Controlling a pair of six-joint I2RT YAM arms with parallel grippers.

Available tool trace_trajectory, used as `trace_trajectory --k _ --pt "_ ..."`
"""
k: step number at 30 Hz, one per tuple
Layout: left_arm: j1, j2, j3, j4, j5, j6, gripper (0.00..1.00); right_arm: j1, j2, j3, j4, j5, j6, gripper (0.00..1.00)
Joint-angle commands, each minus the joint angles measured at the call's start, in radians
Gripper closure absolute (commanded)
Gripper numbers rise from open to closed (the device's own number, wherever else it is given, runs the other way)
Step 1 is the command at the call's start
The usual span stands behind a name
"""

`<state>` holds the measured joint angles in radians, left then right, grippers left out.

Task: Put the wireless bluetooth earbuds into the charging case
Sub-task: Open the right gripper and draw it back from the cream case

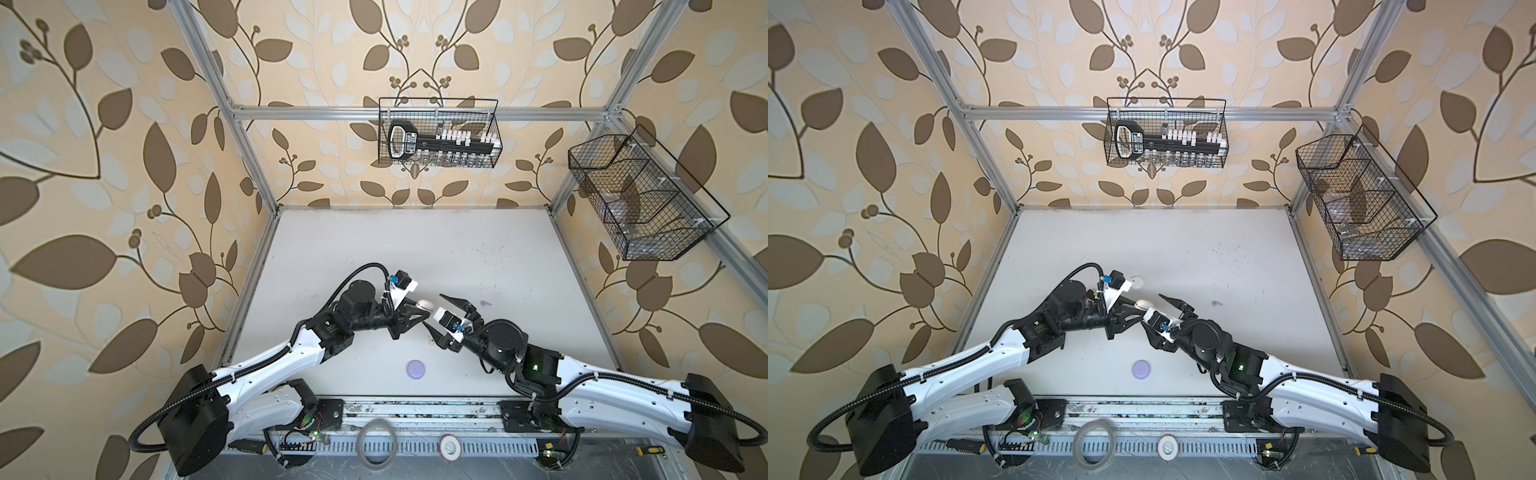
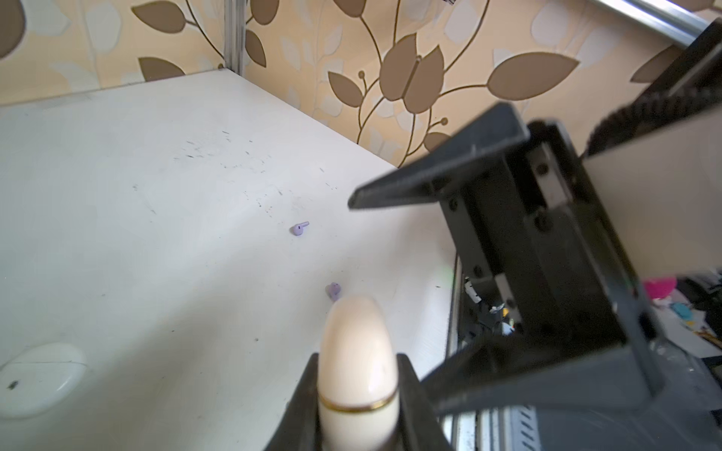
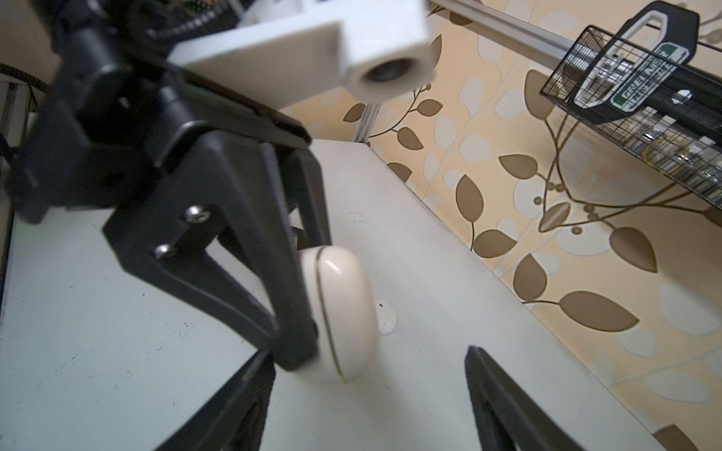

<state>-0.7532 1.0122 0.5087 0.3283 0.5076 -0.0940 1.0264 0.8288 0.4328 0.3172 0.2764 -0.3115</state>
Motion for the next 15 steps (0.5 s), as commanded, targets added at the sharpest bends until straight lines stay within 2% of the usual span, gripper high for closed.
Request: trace_trajectory --k 1,6,15 --pt "-0.009 -0.049 -0.083 0.216 0.04 0.107 1.0 -0.046 -0.076 0.008 0.004 -0.111 0.114 0.22" --pt "-0.009 -0.115 -0.168 0.293 0.032 0.177 1.0 -0.057 -0.115 -0.009 0.002 -0.207 0.13 0.26" --pt "-0.009 -0.139 -0.21 0.383 0.151 0.201 1.0 -0.048 -0.031 0.036 -0.029 -0.379 0.112 0.34"
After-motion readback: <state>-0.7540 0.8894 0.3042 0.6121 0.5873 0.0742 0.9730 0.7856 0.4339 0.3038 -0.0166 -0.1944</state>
